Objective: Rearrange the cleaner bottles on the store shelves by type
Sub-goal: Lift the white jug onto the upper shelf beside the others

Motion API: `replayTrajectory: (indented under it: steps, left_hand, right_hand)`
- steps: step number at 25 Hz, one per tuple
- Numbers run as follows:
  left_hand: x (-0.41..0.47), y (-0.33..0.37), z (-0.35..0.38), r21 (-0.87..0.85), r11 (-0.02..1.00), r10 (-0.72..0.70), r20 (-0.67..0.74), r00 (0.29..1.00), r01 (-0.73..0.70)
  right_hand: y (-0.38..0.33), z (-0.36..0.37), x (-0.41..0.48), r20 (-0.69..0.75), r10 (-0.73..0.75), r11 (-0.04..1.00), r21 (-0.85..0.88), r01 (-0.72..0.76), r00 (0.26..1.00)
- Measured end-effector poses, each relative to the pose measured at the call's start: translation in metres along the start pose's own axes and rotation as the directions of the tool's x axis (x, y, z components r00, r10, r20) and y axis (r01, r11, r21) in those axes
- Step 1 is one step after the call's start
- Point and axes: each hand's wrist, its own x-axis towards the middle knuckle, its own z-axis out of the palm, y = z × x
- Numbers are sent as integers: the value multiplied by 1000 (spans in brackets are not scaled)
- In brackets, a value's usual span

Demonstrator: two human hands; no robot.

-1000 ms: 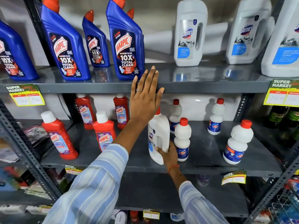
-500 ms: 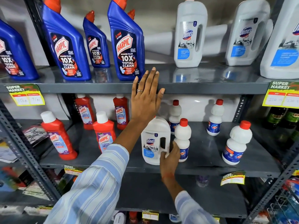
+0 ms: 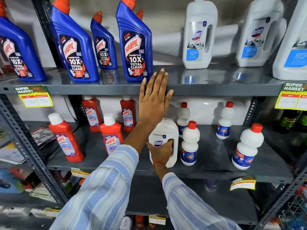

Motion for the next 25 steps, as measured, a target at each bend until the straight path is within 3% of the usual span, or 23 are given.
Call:
replayTrajectory:
  steps: [9,16,20,25]
  left_hand:
    - [0,-2,-3,-30,999,-13,28,1000,14]
    - [-6,4,-6,-61,997,-42,30,999,43]
    - [-1,6,-8,-26,998,-61,44,997,63]
    - [0,7,-10,11,999,-53,50,997,53]
  right_hand:
    - [-32,-90,-23,-109,-240,932,253,260,965]
    - [-178,-180,-10,-186,-547,755,312,577,816]
    - [-259,-195,27,-247,-614,717,224,661,750]
    - [-296,-182,86,-223,-598,793,-24,608,770]
